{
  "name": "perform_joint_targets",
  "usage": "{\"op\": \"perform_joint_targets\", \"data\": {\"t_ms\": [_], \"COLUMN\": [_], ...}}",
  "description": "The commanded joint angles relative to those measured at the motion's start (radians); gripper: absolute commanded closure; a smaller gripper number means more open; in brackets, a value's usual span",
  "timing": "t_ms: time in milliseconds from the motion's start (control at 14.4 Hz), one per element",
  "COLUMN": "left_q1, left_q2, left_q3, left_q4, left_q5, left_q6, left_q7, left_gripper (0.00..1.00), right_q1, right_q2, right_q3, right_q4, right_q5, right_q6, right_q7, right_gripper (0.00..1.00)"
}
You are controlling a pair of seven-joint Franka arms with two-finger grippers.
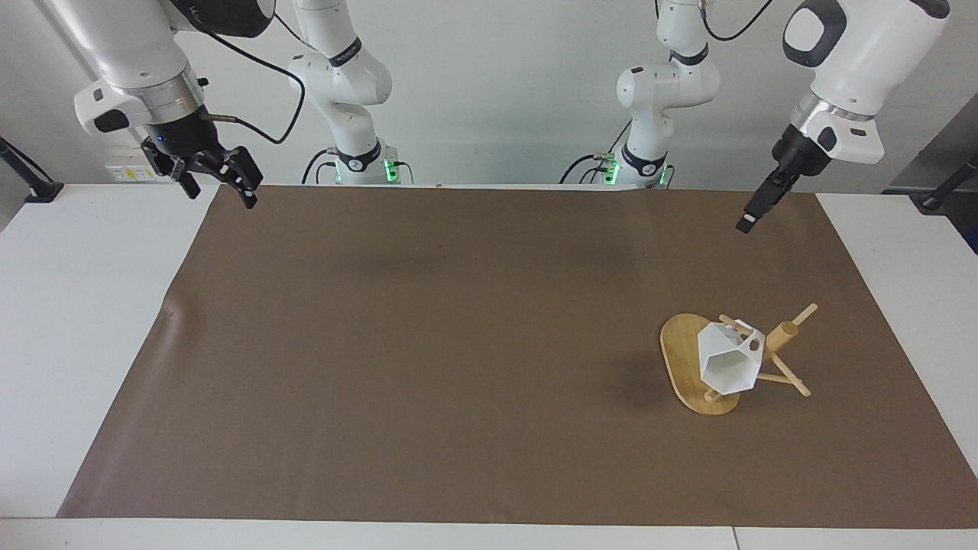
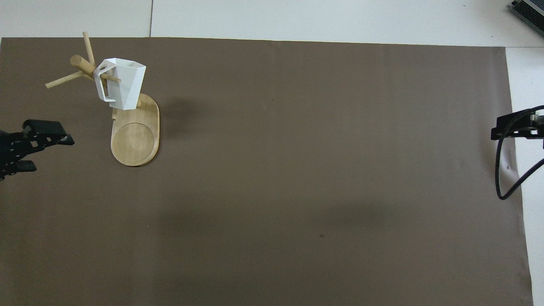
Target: Hang cup on rack
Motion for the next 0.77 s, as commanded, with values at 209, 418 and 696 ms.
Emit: {"op": "perform_joint_targets", "data": {"t_ms": [209, 418, 696], "left_q1": [0.005, 0.003, -0.013], "left_q2": [0.024, 0.060, 0.176], "left_q3": [-0.036, -0.047, -0.044], "left_q4": [0.099, 0.151, 0.293], "left_q5": [0.114, 0.134, 0.163], "left_q6": [-0.168, -0.190, -0.260], "left_q7": [0.284, 0.311, 0.356], "left_gripper": [0.00, 0.00, 0.00], "right_q1": [0.001, 0.001, -0.010], "right_q2": [-0.005, -0.005, -0.003], "right_q3": [0.007, 0.007, 0.006], "right_q4": [-0.006, -0.006, -0.006], "right_q5": [0.008, 0.007, 0.008], "right_q6": [-0.001, 0.000, 0.002], "right_q7": [-0.028, -0.038, -0.110], "right_gripper": [0.00, 0.00, 0.00]}}
